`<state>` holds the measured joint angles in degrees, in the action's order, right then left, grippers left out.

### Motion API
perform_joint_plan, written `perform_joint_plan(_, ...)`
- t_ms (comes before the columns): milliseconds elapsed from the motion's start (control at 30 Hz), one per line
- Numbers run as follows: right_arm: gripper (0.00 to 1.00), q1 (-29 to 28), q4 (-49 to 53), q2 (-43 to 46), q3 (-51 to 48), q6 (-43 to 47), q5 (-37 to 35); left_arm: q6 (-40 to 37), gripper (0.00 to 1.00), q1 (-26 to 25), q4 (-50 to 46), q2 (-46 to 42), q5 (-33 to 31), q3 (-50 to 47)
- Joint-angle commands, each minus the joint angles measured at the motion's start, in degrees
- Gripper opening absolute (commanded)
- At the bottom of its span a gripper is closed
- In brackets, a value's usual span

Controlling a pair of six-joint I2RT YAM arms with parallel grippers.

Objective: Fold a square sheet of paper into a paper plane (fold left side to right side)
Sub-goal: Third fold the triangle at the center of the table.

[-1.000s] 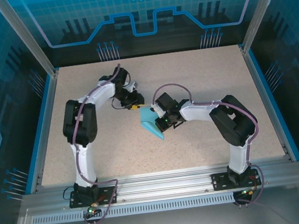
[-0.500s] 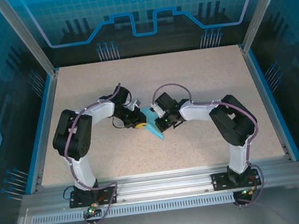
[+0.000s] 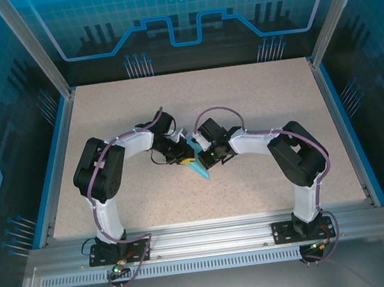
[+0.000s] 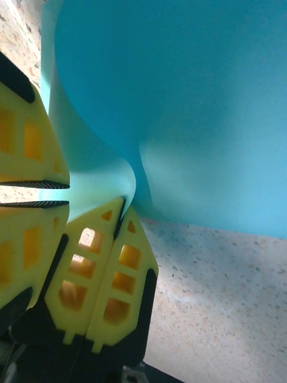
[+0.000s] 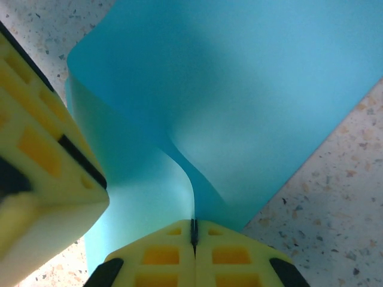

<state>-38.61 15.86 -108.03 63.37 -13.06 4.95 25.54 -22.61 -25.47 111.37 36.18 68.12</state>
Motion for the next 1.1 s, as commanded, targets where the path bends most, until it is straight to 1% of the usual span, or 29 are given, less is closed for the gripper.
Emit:
perform_joint_plan(0, 0.0, -1.3, 4.1, -2.8, -0.9, 0.8, 0.3, -1.1, 0.16, -0.3, -3.4, 1.0, -2.7, 1.2)
perform_joint_plan(300, 0.0, -1.3, 3.9, -2.8, -1.1, 0.8, 0.3, -1.4, 0.16, -0.3, -4.2, 0.6, -4.8, -0.3)
perform_joint_plan(600, 0.0, -1.4, 1.9, -1.3, -1.2, 0.9, 2.7, -1.1, 0.16, -0.3, -3.8, -0.2, -5.0, -1.4)
perform_joint_plan(1067, 0.0, -1.6, 2.4, -1.1, -0.8, 1.0, 2.9, -0.6, 0.23, -0.2, -4.0, -3.7, -4.5, -1.9)
